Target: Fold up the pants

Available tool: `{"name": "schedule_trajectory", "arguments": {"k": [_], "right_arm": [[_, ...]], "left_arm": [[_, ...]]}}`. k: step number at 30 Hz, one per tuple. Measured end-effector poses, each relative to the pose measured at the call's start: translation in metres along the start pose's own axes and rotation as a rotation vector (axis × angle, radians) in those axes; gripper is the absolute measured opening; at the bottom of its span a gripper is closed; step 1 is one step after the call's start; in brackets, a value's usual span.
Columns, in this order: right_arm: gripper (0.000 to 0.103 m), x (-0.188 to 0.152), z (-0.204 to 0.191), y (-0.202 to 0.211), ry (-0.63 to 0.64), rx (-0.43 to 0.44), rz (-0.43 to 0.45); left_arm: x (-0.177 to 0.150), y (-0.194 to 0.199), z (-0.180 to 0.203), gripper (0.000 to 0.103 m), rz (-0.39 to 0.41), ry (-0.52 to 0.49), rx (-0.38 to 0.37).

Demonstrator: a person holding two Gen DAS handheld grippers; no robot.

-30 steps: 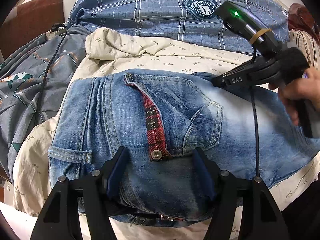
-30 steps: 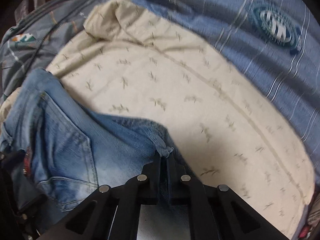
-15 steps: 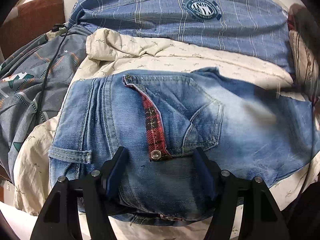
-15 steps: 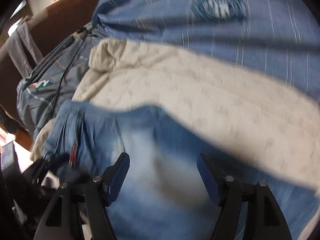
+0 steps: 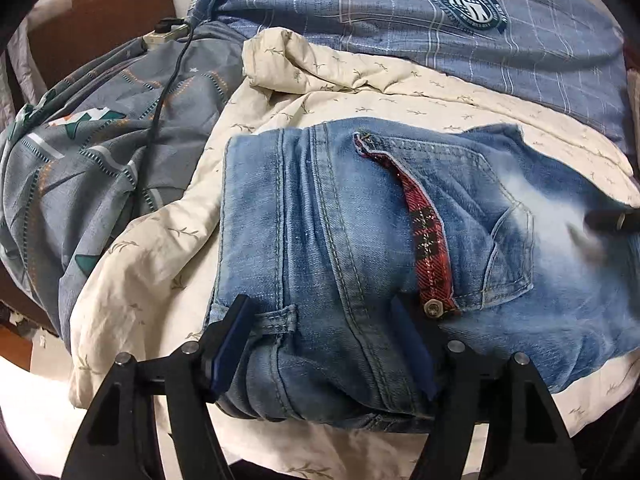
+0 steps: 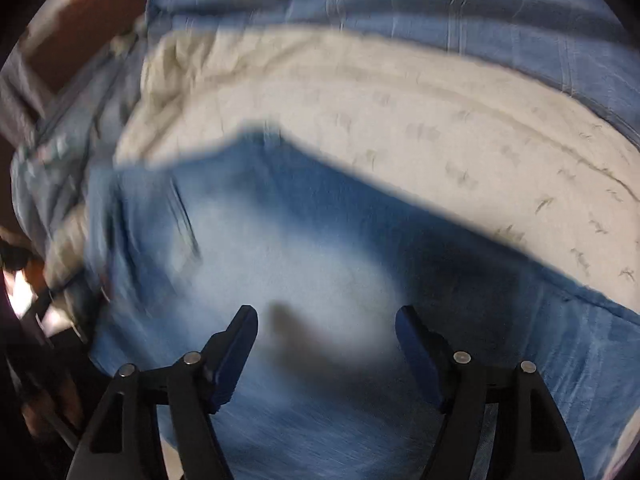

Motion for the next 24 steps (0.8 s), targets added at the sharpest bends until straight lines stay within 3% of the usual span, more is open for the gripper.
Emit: {"name": "schedule_trajectory", "arguments": {"k": [3,5,8,9,12,16,19,20,22,24], "right_arm": [[0.075,0.029,-0.017,0.019,-0.042,0.134,0.106],[0.075,0.040,-0.018,0.001,-0.101,0.223,0.075],[0.072,0.042,0.012,-0.042,-0.197,0.196,-0.003],[0.072,0.049,0.025,-0.042,-0.278,0.272,0.055],[0.072,0.052,0.042,-0.022,-0.414,0.347,0.112],[0.072,0.026,0.041,0.022,-0.380,0.411,0.183],[0.072,0.007,0.078,0.013,-0.424,0.318,0.157],[0.065,0.004,0.099,0.002,-0.455,0.274,0.139],[0.065,0.009,0.120,0.006,-0.567,0.390,0.223],[0.065,0.008,0.126,0.020,-0.604,0.368,0.240]], "left_arm": [[0.000,-0.001,0.002,0.073,0.016,-0.005,0.002],[0.000,-0.002,0.004,0.074,0.024,-0.008,0.003],[0.001,-0.003,0.005,0.074,0.038,-0.015,-0.003],[0.001,-0.004,0.004,0.074,0.040,-0.014,-0.006],[0.000,-0.002,0.003,0.075,0.041,-0.005,-0.014],[-0.001,-0.001,0.003,0.075,0.044,-0.001,-0.011],[-0.001,0.000,0.004,0.075,0.047,-0.002,-0.005],[0.000,0.000,0.004,0.075,0.049,-0.001,-0.003],[-0.001,0.001,0.004,0.075,0.053,-0.002,0.002],[-0.001,0.001,0.004,0.075,0.053,0.000,0.002]]}}
Point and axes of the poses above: each gripper's, at about its wrist camera, not at the fingertips, and y roughly against the way its jaws point, z to its right, x to its top, the point moved 8 cm from there along -y, roughly the way its jaws point, and after that the axes turned 3 degrees about x, right-handed, at the moved point
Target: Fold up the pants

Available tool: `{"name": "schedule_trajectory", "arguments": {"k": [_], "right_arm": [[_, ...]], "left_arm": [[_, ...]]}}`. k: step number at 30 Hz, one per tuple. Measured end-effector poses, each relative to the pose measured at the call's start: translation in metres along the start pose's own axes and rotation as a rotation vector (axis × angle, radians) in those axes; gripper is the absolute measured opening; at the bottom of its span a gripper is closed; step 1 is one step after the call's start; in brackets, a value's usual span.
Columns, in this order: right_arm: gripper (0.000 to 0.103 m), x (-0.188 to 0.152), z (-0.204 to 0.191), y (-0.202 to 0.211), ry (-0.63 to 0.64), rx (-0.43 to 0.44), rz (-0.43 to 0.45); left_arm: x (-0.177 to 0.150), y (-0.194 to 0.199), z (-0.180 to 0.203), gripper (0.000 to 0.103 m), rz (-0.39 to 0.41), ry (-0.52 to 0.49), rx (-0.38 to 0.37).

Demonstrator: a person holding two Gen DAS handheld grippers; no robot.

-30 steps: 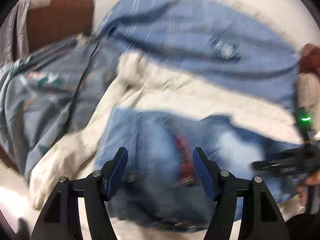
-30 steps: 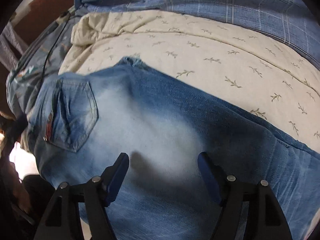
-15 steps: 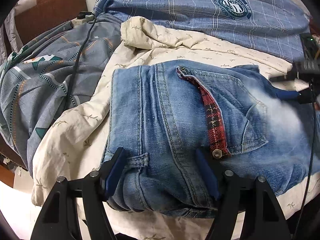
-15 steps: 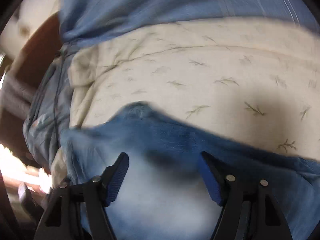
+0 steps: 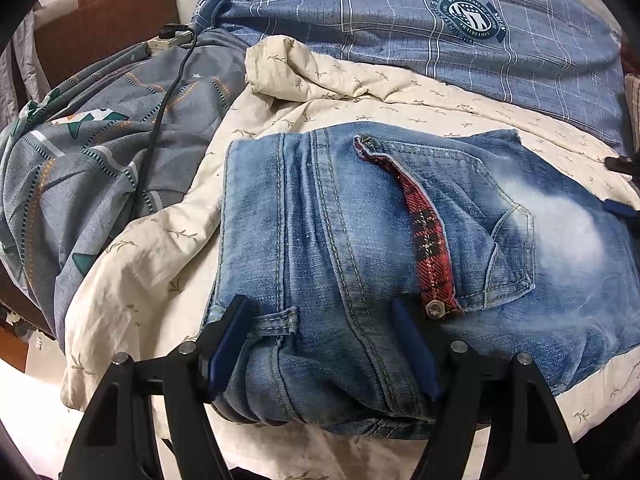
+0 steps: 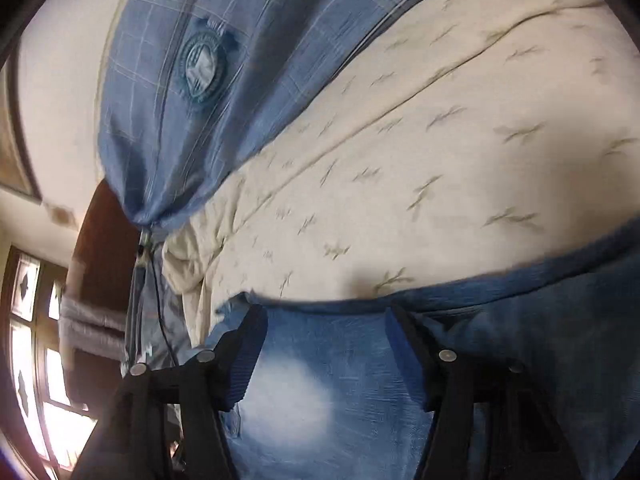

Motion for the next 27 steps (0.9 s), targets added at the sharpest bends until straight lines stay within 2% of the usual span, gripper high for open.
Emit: {"name": "schedule_trajectory", "arguments": {"k": [4,7,9,10,11,12,14,18,20,21,22,23,25,27], "right_arm": [[0.066,-0.013,-0.007,0.046,0.101,-0.039,0.047],[0.066,-0.011,0.024,0.074,0.058,-0.107,0.065],[0.067,0.004,0.062,0.094,-0.009,-0.143,0.114],[0.066,0.015,0.077,0.097,-0.042,-0.127,0.128],[0.066,0.028,0.089,0.098,-0.093,-0.035,0.150],[0.066,0.035,0.097,0.102,-0.160,0.005,0.185],[0.066,0.039,0.095,0.109,-0.197,0.014,0.200],[0.067,0.034,0.075,0.121,-0.097,-0.027,0.212],[0.072,0.038,0.089,0.126,-0.084,-0.112,0.256],[0.072,0.041,0.100,0.123,-0.091,-0.146,0.250],[0.072,0.046,0.111,0.115,-0.105,-0.126,0.223],[0.072,0.053,0.111,0.120,-0.101,-0.111,0.241],[0.072,0.054,0.101,0.122,-0.094,-0.127,0.214],[0.072,0.048,0.081,0.135,-0.038,-0.146,0.229]], "left_arm": [[0.000,0.001,0.000,0.075,0.001,0.003,0.004],[0.000,0.000,0.000,0.075,0.004,0.005,0.002],[0.001,0.000,0.000,0.075,0.005,0.009,0.005],[0.001,0.000,0.000,0.075,0.004,0.011,0.006],[0.001,0.000,0.000,0.075,0.004,0.012,0.007],[0.001,0.000,0.000,0.075,0.004,0.012,0.008],[0.001,0.000,0.000,0.075,0.004,0.012,0.007],[0.001,0.000,-0.001,0.075,0.006,0.012,0.005],[0.001,0.000,-0.001,0.075,0.007,0.012,0.005],[0.001,0.000,-0.001,0.075,0.007,0.013,0.006],[0.002,0.000,0.000,0.076,0.007,0.014,0.008],[0.002,0.000,0.000,0.075,0.007,0.014,0.009],[0.002,0.000,-0.001,0.076,0.007,0.018,0.008],[0.003,0.002,-0.002,0.076,0.015,0.012,0.015]]}}
Point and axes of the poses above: each gripper's, at about its wrist camera, not at the fingertips, and y roughly against the way its jaws point, z to its right, x to its top, the point moved 8 cm from there along -y, roughly the way its jaws point, and after that the axes turned 3 degrees about x, right-handed, at the moved point
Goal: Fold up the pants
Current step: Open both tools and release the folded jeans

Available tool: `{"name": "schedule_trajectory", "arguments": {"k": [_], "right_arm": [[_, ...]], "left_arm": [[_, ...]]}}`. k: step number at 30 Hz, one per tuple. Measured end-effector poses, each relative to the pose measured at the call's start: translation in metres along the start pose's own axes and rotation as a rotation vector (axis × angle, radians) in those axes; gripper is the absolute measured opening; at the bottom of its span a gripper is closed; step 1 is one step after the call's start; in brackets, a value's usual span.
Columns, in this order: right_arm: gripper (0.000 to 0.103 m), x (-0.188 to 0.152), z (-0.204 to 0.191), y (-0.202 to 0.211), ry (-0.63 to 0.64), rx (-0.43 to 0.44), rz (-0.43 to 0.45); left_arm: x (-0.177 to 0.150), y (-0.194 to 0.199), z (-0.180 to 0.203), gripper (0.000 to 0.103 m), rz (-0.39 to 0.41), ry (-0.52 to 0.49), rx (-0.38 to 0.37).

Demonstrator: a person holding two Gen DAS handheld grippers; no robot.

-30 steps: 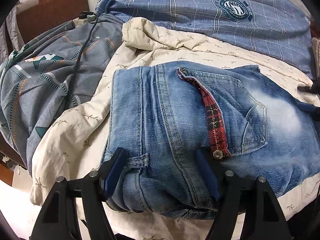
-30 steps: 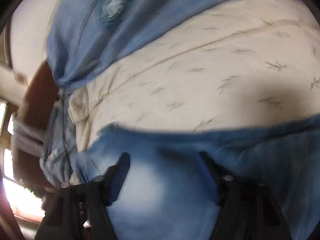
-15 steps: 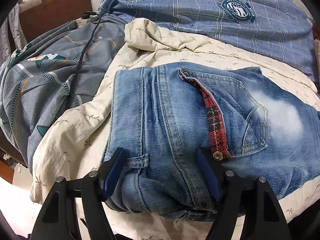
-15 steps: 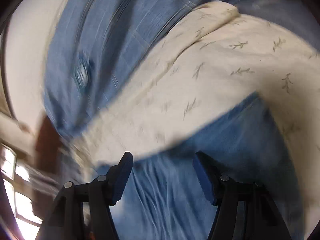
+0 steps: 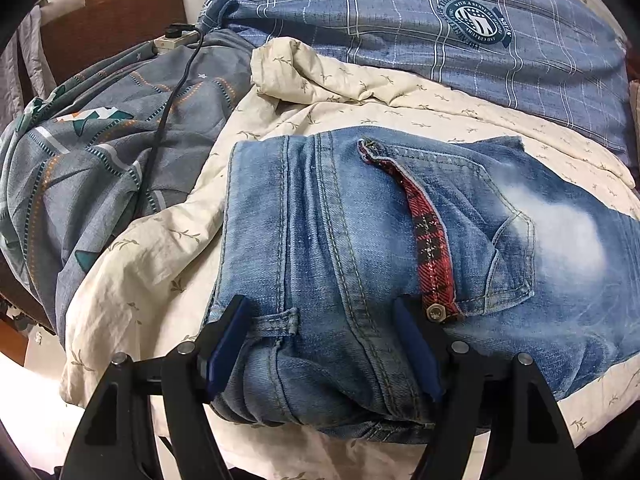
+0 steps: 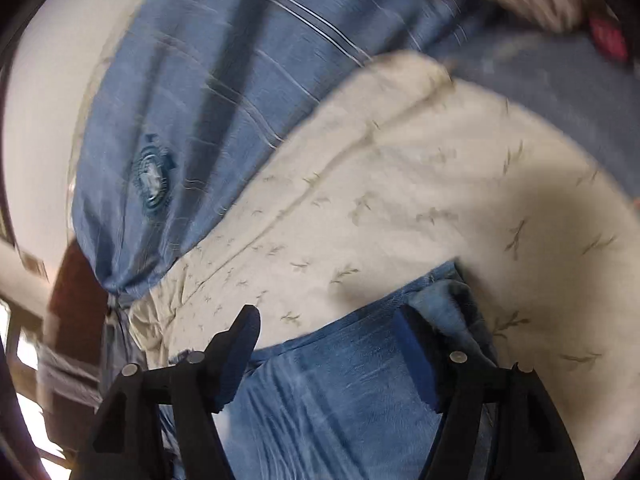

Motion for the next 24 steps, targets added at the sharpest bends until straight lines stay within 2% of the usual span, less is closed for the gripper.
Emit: {"name": "schedule_trajectory", "arguments": {"k": [3,5,7,8,11,14,18,20,24], "right_arm": [[0.072,-0.016,-0.013,0.033,0.028,0.040,0.027],[0.073,-0.035,-0.010,0.058,0.057,-0.004,0.030],[0.073,-0.053,-0.003,0.076,0.039,0.004,0.042],[0.073,-0.067,0.004,0.085,0.018,-0.002,0.041],[0.073,-0.092,0.024,0.108,-0.068,0.032,0.065],[0.073,-0.114,0.053,0.124,-0.176,0.014,0.068],[0.073,-0.124,0.090,0.111,-0.300,0.025,0.041],[0.073,-0.122,0.102,0.105,-0.349,0.040,0.040],[0.073,-0.117,0.106,0.095,-0.359,0.067,0.029]], "left_arm": [[0.007,0.013,-0.002,0.075,0.042,-0.014,0.017],[0.015,0.029,-0.002,0.075,0.086,-0.016,0.026],[0.021,0.046,0.007,0.075,0.119,-0.008,-0.025],[0.024,0.056,0.019,0.075,0.123,-0.009,-0.077],[0.030,0.076,0.053,0.075,0.155,-0.038,-0.171],[0.030,0.088,0.100,0.075,0.142,-0.098,-0.258],[0.021,0.085,0.164,0.075,0.089,-0.158,-0.367],[0.014,0.082,0.191,0.075,0.061,-0.192,-0.386],[0.007,0.079,0.227,0.075,0.050,-0.220,-0.399]]}}
Point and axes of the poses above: each gripper's, at about its wrist camera, not at the fingertips, and y roughly against the way its jaws point, z to its right, x to its top, the point moved 8 cm from there along -y, roughly the way its jaws point, and after that the axes turned 3 degrees about x, right-handed, at the moved point
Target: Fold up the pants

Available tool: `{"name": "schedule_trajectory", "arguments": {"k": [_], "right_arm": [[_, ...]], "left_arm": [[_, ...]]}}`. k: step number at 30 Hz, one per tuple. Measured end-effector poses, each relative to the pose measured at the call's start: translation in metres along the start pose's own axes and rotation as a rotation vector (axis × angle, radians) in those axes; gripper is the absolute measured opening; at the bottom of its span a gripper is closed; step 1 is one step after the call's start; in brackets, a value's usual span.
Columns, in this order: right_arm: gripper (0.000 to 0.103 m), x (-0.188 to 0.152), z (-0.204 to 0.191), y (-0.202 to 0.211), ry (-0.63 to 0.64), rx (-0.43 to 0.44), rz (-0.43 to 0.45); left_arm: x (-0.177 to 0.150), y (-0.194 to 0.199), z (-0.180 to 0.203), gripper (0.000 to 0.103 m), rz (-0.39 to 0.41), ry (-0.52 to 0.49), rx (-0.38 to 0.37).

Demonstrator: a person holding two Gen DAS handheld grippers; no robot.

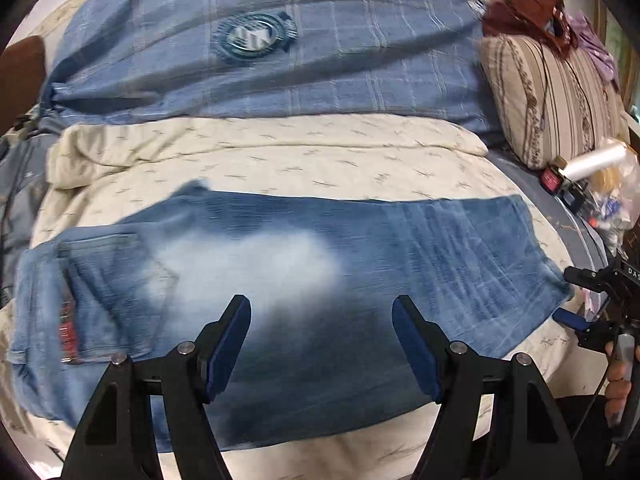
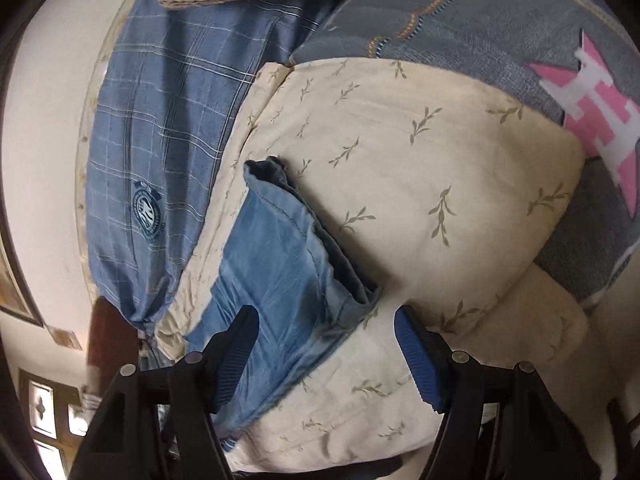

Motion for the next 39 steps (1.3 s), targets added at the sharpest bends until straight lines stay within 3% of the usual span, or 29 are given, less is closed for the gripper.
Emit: {"name": "schedule_trajectory", "arguments": {"k": [4,7,10,13,20,22,25,30,33,35,39], "right_arm": [[0.075,0.003,-0.005,-0.005,-0.007,0.013,0.000],[0.074,0.006,-0.010,0.003,-0.016,0.034,0.025],[0.074,0.001,0.000,-0.010,-0.045,0.021,-0.048],[0.075,0.004,0.000,-0.011,-0.053,0.043,-0.026],[0.070,0.007,-0.012,-0.010,0.002,-0.008,-0.003],[0.066,0.007,-0.008,-0.015,0.006,-0.031,-0.009],[0.057,0.006,-0.006,-0.014,0.033,-0.066,-0.009],[0.027,0.007,0.001,-0.012,0.084,-0.160,-0.032],[0.022,0.007,-0.006,-0.010,0.157,-0.208,-0.032],[0.019,0.006,-0.017,-0.008,0.211,-0.242,-0.017],[0.016,0.004,-0.047,0.000,0.324,-0.282,0.016]], "left_arm": [[0.003,-0.015,0.019,0.074,-0.029,-0.005,-0.016],[0.003,-0.023,0.027,0.074,-0.033,-0.023,0.018],[-0.003,-0.043,0.024,0.074,-0.081,-0.029,0.053],[-0.010,-0.053,0.017,0.074,-0.120,-0.018,0.068],[-0.006,-0.048,0.014,0.074,-0.080,-0.008,0.059],[-0.014,-0.060,0.016,0.075,-0.131,-0.039,0.086],[-0.015,-0.063,0.021,0.076,-0.107,-0.095,0.136],[-0.012,-0.059,0.021,0.071,-0.132,-0.065,0.121],[-0.010,-0.051,0.020,0.070,-0.101,-0.084,0.141],[-0.019,-0.062,0.020,0.071,-0.139,-0.128,0.183],[-0.019,-0.062,0.021,0.073,-0.114,-0.159,0.214]]}}
Point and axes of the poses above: each gripper's, at about its wrist camera, not at the fingertips, and y roughly against the way its jaws point, z to its right, x to its top, the point moved 8 cm from there along -y, roughly the way its jaws point, and after that the axes turned 3 degrees about x, right-handed, at the moved point
